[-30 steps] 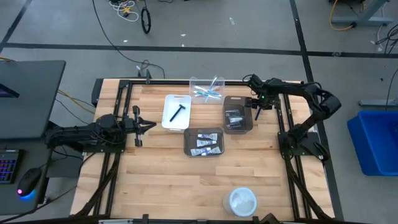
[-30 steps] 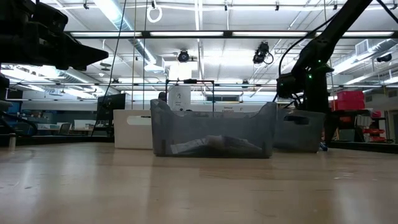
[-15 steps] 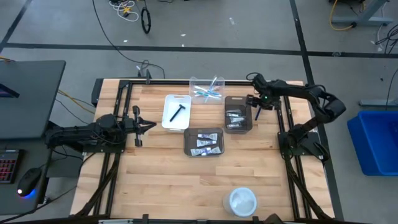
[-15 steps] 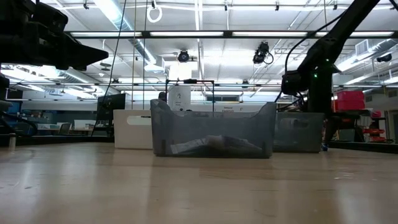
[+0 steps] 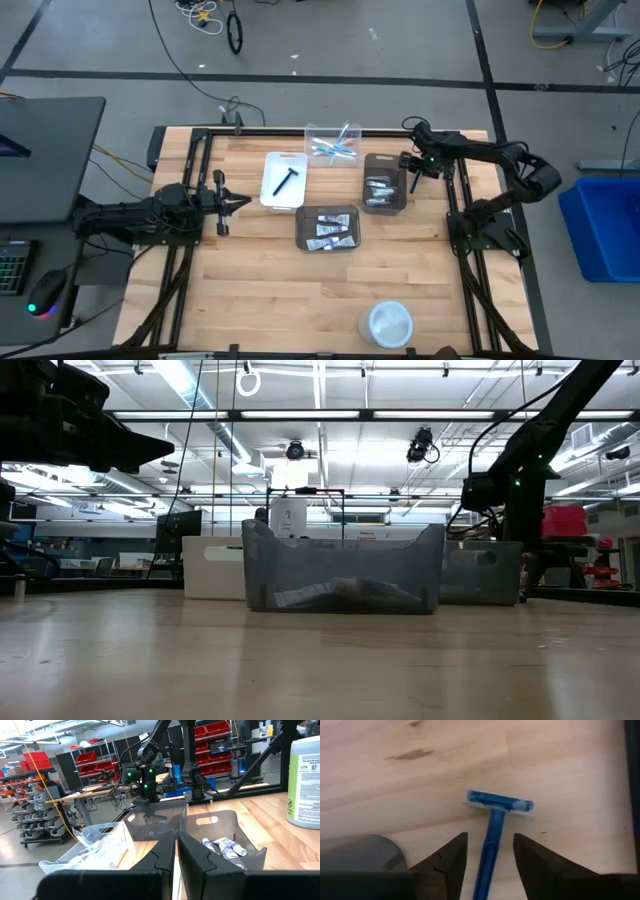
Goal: Pick & Place Travel size toiletries
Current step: Put the blue razor into the white bin
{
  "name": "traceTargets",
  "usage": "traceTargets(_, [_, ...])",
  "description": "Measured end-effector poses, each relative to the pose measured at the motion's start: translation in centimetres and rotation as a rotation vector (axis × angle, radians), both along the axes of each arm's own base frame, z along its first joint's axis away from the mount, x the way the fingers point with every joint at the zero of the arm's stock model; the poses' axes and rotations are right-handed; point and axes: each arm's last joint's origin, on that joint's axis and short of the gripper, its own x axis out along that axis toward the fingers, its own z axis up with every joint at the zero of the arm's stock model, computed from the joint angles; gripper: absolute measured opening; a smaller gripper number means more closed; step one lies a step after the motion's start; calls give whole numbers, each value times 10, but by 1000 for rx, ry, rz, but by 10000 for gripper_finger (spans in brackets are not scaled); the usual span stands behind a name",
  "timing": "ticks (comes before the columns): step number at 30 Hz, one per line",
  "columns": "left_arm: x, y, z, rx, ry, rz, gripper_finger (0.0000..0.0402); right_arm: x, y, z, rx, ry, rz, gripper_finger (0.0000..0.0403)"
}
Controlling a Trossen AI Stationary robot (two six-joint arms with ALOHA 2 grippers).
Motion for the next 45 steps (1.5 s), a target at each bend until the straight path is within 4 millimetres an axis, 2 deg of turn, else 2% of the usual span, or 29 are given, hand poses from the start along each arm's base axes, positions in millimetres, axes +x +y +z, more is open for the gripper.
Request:
traceTargets(12, [0, 0, 0, 0, 0, 0, 27, 1, -1, 1, -15, -11, 2, 117])
traceTargets(35, [0, 0, 0, 0, 0, 0, 27, -3, 5, -7, 5, -8, -8, 65])
traceTargets(45, [0, 0, 0, 0, 0, 0, 27, -5, 7, 3, -35, -39, -5, 56])
